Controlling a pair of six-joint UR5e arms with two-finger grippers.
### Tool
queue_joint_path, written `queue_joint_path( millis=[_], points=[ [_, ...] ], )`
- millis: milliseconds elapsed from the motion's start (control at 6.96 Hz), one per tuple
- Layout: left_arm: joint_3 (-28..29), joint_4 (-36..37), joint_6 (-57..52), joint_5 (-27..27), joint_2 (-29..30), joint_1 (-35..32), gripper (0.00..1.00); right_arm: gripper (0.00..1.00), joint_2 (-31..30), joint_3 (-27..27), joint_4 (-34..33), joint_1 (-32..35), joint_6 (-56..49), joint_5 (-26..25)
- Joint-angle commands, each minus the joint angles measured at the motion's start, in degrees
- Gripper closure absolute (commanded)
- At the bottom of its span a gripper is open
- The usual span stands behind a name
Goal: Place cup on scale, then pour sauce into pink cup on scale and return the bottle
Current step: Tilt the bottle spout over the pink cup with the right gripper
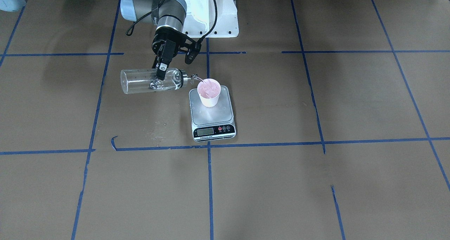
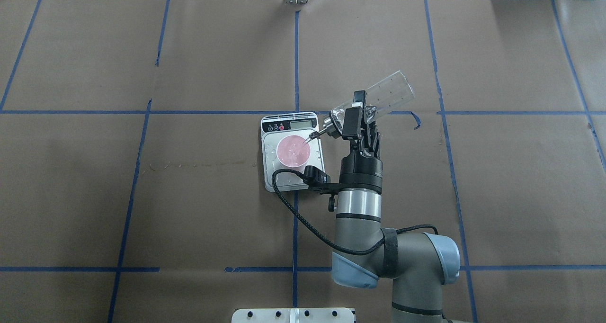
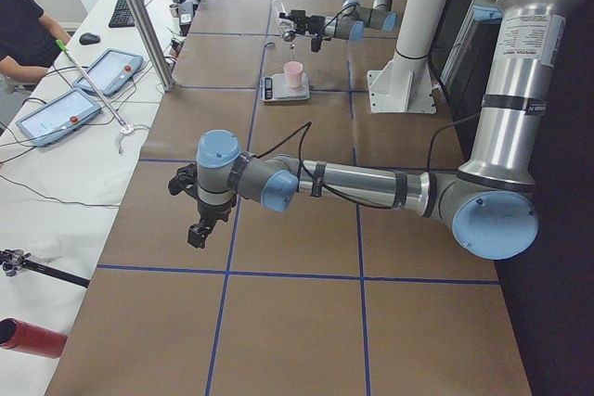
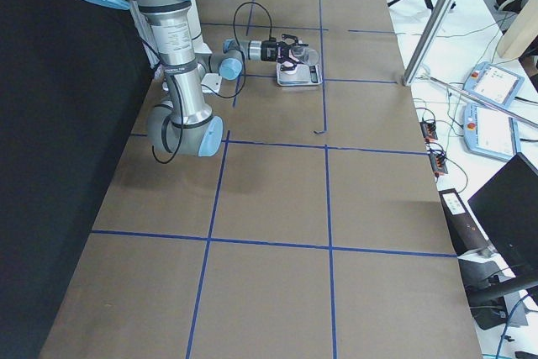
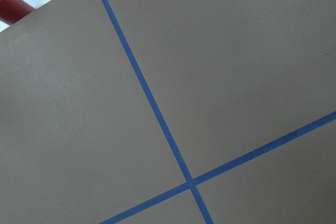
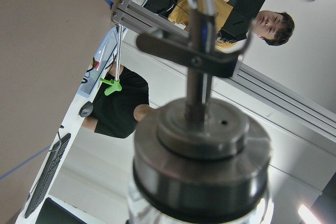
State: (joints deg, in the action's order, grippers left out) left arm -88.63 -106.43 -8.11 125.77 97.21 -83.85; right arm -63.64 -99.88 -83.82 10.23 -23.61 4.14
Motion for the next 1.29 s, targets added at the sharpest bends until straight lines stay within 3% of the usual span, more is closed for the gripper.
queue_joint_path(
  millis=[0,718,1149],
  points=[
    [-0.2,0.0,0.2,0.0,0.1,0.0,0.0,1.0,-0.3,-0.4,9.3,-0.1,0.8,4.5],
    [-0.8,0.1,0.5,0.1,0.7,0.0,0.0,1.0,-1.4,-0.2,9.5,0.2,17.3,10.8],
    [-0.9,0.0,0.5,0.1,0.7,-0.1,0.0,1.0,-1.4,-3.1,9.6,1.5,37.1,20.1]
  ],
)
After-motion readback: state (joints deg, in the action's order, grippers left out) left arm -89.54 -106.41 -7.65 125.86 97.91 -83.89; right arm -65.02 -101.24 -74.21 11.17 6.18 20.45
